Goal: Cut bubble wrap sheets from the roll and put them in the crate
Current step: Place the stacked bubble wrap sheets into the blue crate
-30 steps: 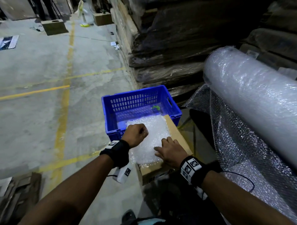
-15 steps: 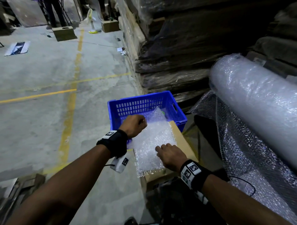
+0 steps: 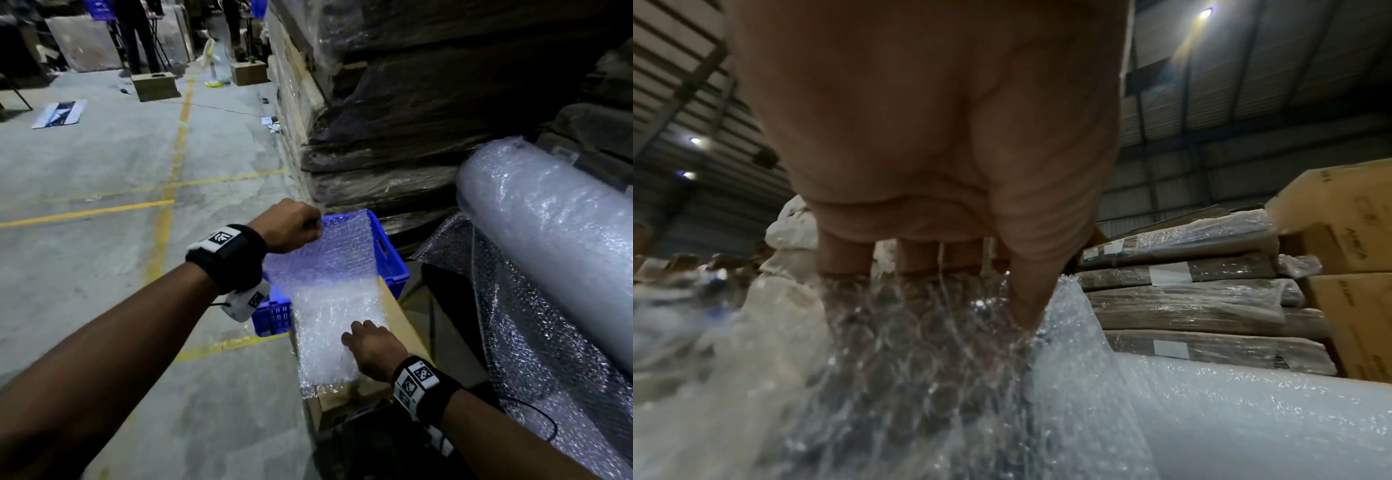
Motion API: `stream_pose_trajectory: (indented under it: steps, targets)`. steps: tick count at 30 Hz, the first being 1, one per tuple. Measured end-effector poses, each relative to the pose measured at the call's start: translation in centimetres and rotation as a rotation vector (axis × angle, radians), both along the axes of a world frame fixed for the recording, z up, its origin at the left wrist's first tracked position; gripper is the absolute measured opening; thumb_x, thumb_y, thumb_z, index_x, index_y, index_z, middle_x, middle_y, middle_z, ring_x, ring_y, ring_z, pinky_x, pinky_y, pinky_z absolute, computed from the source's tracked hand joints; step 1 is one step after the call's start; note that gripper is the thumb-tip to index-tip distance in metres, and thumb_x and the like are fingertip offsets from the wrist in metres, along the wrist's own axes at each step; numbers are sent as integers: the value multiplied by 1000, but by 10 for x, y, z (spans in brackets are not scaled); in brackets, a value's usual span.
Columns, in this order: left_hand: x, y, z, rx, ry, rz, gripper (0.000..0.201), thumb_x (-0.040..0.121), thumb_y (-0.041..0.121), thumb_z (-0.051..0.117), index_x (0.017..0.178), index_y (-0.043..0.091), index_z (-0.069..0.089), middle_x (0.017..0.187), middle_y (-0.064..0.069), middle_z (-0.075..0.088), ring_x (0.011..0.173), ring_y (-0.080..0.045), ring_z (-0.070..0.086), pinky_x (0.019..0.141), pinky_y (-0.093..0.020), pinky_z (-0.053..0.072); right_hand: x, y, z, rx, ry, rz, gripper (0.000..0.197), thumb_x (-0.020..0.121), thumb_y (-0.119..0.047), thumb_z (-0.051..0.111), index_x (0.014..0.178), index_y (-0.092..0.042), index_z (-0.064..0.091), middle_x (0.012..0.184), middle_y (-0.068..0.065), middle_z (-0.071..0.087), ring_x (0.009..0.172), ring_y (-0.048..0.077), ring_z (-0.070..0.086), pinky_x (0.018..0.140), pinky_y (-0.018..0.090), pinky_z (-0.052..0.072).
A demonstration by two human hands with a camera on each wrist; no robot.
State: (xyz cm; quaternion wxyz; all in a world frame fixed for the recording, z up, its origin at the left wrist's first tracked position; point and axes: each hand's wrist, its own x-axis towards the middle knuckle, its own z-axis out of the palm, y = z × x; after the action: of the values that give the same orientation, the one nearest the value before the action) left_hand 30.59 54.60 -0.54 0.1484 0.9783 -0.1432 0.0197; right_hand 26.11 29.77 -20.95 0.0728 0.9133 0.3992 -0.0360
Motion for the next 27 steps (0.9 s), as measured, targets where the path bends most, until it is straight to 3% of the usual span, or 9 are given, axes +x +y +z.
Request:
stream_pose_trajectory:
  steps: [5, 8, 12, 14, 17, 19, 21, 24, 27]
  targets:
    - [11, 5, 28, 31, -34, -51, 12, 93, 17, 62, 88, 7, 67, 87, -13, 70, 83, -33, 60, 72, -37, 45, 18, 3, 31, 221, 35, -166, 21, 99, -28, 43, 106, -18, 60, 104, 4, 63, 95, 30, 63, 70, 37, 47]
    - [16, 8, 36, 21, -36, -60, 11, 93, 15, 61, 89, 7, 67, 85, -10, 71, 82, -31, 62, 72, -37, 46, 40, -9, 57, 422, -15, -359, 23, 97, -36, 53, 95, -17, 66, 96, 7, 71, 90, 34, 68, 68, 37, 48]
    - [24, 10, 39, 15, -51, -75, 10, 94, 15, 61, 90, 7, 67, 86, -8, 72, 81, -29, 62, 74, -38, 48, 75, -26, 76, 909, 73, -447, 7, 87, -11, 71, 93, -13, 71, 89, 9, 75, 85, 29, 71, 75, 29, 49]
    - [30, 9, 42, 10, -66, -94, 11, 94, 14, 61, 89, 6, 67, 85, -6, 72, 79, -26, 62, 72, -35, 46, 93, -27, 87, 1177, 288, -407, 32, 84, -7, 76, 113, -12, 64, 107, 8, 71, 96, 18, 68, 83, 19, 51]
    - [40, 7, 46, -19, -54, -109, 11, 95, 13, 61, 89, 6, 67, 82, -2, 71, 63, 3, 57, 62, -21, 37, 118, -14, 108, 1310, 559, -304, 70, 73, -34, 86, 132, -18, 53, 127, 1, 64, 115, 9, 62, 93, 22, 51]
    - [46, 5, 49, -33, -42, -117, 11, 95, 12, 62, 89, 7, 68, 81, -1, 71, 61, 13, 53, 58, -9, 34, 128, -4, 125, 1292, 616, -221, 67, 73, -40, 87, 129, -19, 56, 124, -3, 68, 115, 10, 63, 96, 27, 52]
    - [49, 2, 50, -29, -38, -117, 10, 95, 13, 62, 90, 6, 68, 82, -3, 72, 61, 9, 54, 60, -7, 36, 136, 5, 139, 1289, 612, -193, 42, 77, -27, 84, 113, -18, 65, 108, -2, 74, 99, 7, 68, 91, 25, 53]
    - [50, 0, 39, -8, -83, -27, 18, 94, 21, 65, 104, 5, 66, 100, -11, 69, 85, -21, 62, 78, -36, 48, 150, 12, 137, 1259, 528, -184, 14, 83, -10, 80, 93, -16, 72, 89, 0, 75, 79, 3, 66, 78, 23, 52]
    - [31, -7, 18, 74, -434, 185, 45, 90, 35, 65, 127, 10, 57, 128, -14, 54, 112, -38, 52, 84, -47, 48, 158, 13, 123, 1276, 555, -235, 16, 82, -4, 79, 86, -18, 72, 82, -5, 74, 73, 1, 65, 74, 18, 51]
